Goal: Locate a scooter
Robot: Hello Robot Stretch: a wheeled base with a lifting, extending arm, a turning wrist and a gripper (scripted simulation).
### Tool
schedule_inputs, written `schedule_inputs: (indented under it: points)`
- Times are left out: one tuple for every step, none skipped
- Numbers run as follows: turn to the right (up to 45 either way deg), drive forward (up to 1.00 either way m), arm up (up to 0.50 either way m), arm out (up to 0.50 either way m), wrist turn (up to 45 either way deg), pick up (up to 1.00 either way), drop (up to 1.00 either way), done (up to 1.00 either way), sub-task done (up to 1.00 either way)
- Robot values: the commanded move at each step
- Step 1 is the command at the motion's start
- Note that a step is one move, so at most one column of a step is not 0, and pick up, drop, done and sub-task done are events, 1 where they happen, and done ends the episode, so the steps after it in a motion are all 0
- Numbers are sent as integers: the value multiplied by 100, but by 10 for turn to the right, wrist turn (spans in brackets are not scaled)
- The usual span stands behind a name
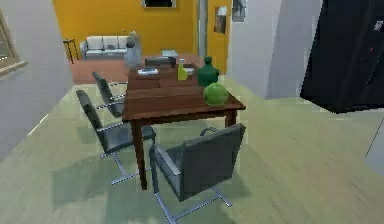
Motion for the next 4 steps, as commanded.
schedule_inputs:
  points:
    - [420, 0, 0, 0, 0, 0, 0, 0, 0]
    - [0, 100, 0, 0, 0, 0, 0, 0, 0]
    - [180, 0, 0, 0, 0, 0, 0, 0, 0]
    - [0, 5, 0, 0, 0, 0, 0, 0, 0]
